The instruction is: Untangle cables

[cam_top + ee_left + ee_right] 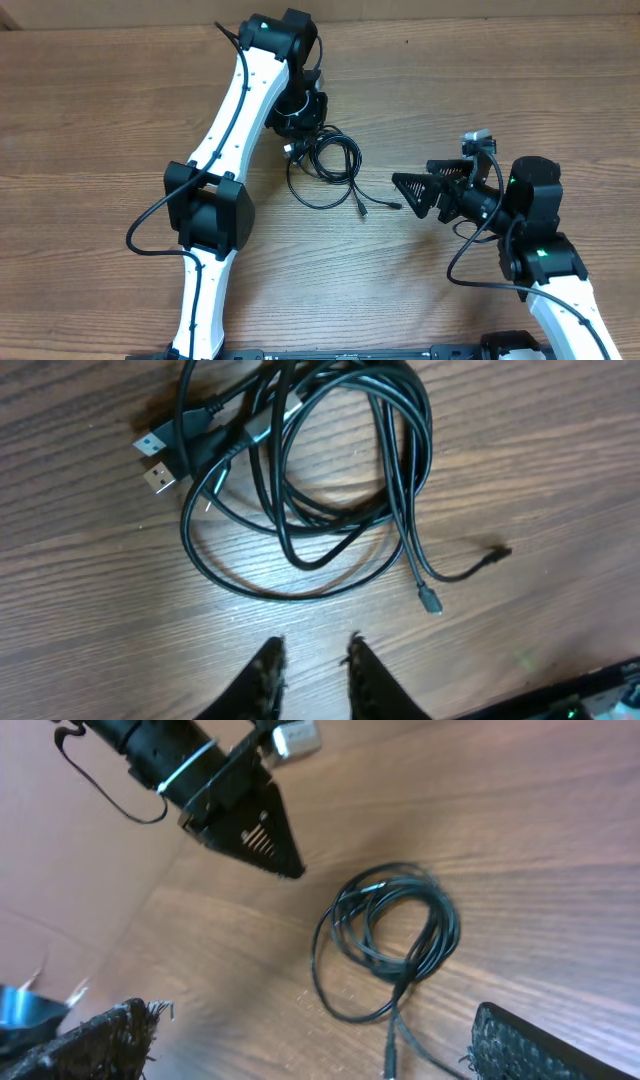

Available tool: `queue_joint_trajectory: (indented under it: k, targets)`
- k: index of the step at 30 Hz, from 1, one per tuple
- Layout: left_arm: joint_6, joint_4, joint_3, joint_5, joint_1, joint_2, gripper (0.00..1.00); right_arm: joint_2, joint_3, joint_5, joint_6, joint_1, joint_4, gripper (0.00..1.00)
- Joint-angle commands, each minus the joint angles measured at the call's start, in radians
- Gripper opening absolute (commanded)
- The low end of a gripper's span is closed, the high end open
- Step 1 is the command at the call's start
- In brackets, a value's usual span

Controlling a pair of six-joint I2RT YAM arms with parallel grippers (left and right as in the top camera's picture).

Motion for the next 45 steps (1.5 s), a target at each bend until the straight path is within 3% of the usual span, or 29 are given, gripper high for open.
queue_joint_trajectory:
  k: [1, 12, 14, 16, 22, 27, 32, 36, 45]
  targets:
    - [-0.069, 0.014, 0.020, -0.013, -0.014, 0.011, 0.26, 0.020, 0.027, -0.047, 0.057, -0.002, 0.008, 1.00]
    - [-0.150, 0.059, -0.052, -0.076, -0.029, 0.042, 0.31, 0.063, 0.027, -0.041, 0.077, -0.002, 0.002, 0.68]
    - [-0.149, 0.058, -0.067, -0.076, -0.032, 0.056, 0.19, 0.070, 0.027, -0.033, 0.077, -0.002, -0.007, 0.66]
    - [-0.149, 0.060, -0.082, -0.076, -0.038, 0.072, 0.15, 0.077, 0.027, -0.008, 0.078, -0.002, -0.019, 0.59]
    - [-0.124, 0.072, -0.114, -0.077, -0.062, 0.131, 0.15, 0.122, 0.027, 0.018, 0.134, -0.002, -0.024, 0.56]
    - [-0.118, 0.076, -0.128, -0.150, -0.081, 0.156, 0.14, 0.184, 0.026, 0.018, 0.191, -0.002, -0.029, 0.36]
    - [-0.027, 0.076, -0.135, -0.244, -0.091, 0.163, 0.05, 0.256, 0.026, 0.017, 0.231, -0.002, -0.032, 0.24]
    - [0.070, 0.076, -0.144, -0.311, -0.092, 0.164, 0.04, 0.301, 0.026, 0.016, 0.240, -0.002, -0.032, 0.19]
    - [0.163, 0.075, -0.184, -0.536, -0.090, 0.164, 0.09, 0.333, 0.026, 0.005, 0.299, -0.001, -0.053, 0.11]
